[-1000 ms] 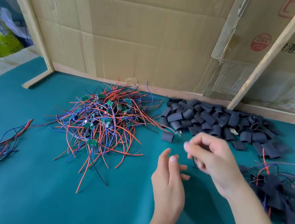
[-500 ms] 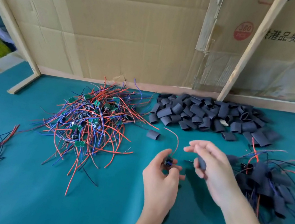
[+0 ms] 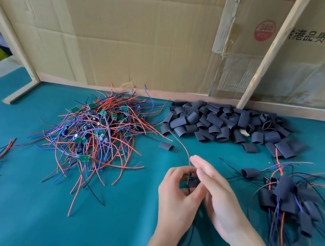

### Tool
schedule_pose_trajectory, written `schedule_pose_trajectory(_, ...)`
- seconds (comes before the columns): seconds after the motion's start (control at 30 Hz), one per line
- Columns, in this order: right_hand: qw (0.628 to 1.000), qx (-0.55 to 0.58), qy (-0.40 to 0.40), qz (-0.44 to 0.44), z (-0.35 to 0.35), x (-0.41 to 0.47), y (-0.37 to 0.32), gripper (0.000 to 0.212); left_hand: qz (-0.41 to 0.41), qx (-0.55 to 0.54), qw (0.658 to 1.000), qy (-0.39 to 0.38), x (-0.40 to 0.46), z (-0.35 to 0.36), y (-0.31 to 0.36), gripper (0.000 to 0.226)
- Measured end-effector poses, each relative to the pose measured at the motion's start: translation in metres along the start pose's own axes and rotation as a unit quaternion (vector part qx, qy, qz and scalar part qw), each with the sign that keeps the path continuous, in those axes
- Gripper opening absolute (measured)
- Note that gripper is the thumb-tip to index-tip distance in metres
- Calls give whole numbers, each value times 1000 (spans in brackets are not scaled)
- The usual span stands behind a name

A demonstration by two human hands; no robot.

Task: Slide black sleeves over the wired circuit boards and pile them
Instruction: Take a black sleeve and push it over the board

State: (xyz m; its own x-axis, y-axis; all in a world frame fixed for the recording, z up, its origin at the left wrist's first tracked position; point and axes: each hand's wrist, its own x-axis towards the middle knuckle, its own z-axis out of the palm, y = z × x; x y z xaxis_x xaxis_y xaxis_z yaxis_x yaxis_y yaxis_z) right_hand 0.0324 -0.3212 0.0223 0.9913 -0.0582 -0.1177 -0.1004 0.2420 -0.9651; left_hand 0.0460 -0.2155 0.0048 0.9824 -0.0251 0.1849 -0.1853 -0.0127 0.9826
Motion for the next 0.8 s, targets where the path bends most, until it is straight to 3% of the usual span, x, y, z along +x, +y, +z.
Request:
schedule_pose_trajectory(0.13,1000,-18,-4,-7,-1,-1,-3,79,-3,4,1000,-1,0,0,-2,24)
schedule_pose_trajectory(0.3,983,-181,14,-42,-13,1,-5,35,-5,-1,1000,1,-2,1,-4,27)
schedule_pose_trajectory(0.8,999,-43,2,-25,-46,0,-11,35,3,-19,999,-41,-3,-2,-2,19)
